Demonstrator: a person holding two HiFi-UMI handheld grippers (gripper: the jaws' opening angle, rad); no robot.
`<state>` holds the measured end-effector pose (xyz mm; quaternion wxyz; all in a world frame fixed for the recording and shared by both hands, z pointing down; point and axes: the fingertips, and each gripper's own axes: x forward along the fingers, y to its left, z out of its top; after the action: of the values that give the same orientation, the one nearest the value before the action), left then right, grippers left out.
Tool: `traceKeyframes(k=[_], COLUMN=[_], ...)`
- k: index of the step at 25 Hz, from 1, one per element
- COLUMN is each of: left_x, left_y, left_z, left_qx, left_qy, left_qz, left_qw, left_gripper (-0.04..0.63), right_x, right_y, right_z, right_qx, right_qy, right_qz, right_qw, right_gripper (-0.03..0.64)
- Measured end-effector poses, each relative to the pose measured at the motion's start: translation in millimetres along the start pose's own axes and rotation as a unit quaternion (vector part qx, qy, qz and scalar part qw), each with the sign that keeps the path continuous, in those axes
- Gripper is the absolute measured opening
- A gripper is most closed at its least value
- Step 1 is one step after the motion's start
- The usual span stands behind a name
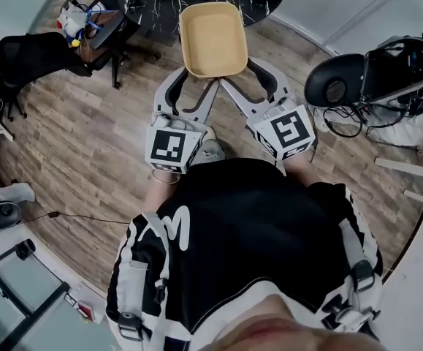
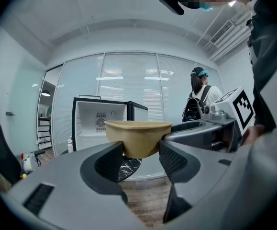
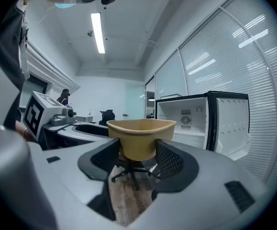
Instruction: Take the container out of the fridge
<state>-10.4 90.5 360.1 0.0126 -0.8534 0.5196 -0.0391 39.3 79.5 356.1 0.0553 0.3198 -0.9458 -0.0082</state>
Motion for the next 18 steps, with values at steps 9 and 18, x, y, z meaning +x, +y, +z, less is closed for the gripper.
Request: traceKeyframes(k=[9,18], left_x=[-33.3,-58.8], left_y=[-25.1,-53.5], left_z=[2.2,0.2], left_qx=[0.0,0.003], left_qy=[0.01,-0.001], left_qz=[0.027,0.022], left_qw=[0.9996,0.9998], left_gripper=[0.241,0.241], right_x=[-32.1,-60.8], right_y=[25.6,47.6], right_z=[-2.3,-8.1], right_qx=[0.001,0.002], right_qy=[-0.008,-0.012], right_qz=[0.012,0.01], right_qw=[1.0,1.0], right_gripper=[0.247,0.247])
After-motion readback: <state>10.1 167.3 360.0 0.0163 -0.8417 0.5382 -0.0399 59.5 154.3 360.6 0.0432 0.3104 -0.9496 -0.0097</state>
